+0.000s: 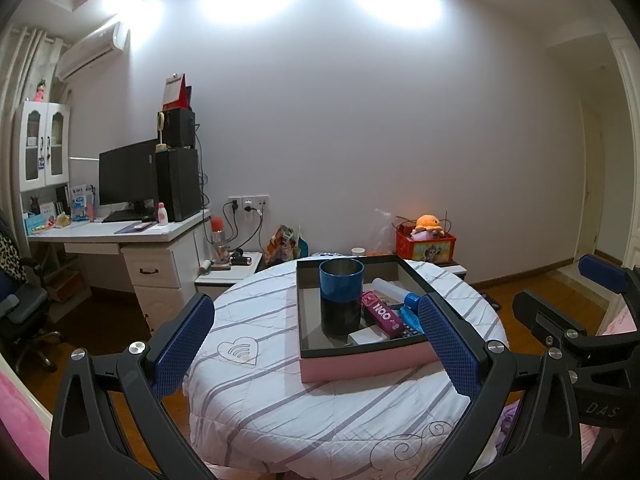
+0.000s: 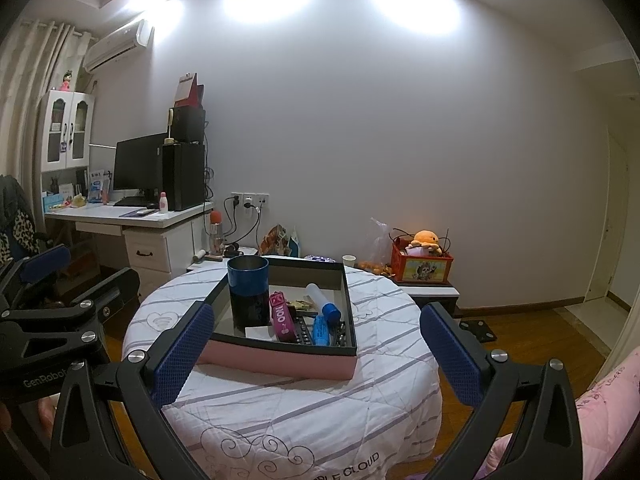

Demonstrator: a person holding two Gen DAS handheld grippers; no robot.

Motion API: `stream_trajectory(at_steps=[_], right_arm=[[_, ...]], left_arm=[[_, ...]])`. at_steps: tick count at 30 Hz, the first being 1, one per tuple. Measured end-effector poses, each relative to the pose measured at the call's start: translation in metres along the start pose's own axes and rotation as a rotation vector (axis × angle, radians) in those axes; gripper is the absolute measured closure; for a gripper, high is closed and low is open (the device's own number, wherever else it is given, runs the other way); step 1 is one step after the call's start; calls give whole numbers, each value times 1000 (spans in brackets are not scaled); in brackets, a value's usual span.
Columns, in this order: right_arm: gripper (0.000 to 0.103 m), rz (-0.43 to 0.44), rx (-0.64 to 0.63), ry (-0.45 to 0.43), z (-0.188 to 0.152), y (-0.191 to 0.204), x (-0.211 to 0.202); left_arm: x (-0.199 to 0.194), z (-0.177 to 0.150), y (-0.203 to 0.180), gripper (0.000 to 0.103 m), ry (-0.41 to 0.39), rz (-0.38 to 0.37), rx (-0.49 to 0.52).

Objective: Organize rigid objects

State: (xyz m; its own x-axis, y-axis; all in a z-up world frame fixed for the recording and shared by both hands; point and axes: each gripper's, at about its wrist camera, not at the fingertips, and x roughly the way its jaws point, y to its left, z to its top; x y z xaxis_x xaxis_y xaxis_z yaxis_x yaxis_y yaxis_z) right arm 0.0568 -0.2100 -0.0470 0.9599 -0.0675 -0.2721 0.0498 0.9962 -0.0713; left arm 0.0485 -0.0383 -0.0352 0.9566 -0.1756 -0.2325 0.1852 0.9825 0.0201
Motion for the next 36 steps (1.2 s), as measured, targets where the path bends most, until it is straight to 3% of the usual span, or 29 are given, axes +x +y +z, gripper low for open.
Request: stream_trajectory(at_steps=[36], right_arm=[[0, 3, -2, 11, -3, 0, 2]], left_arm=[[0, -3, 1, 0, 3, 2, 2]])
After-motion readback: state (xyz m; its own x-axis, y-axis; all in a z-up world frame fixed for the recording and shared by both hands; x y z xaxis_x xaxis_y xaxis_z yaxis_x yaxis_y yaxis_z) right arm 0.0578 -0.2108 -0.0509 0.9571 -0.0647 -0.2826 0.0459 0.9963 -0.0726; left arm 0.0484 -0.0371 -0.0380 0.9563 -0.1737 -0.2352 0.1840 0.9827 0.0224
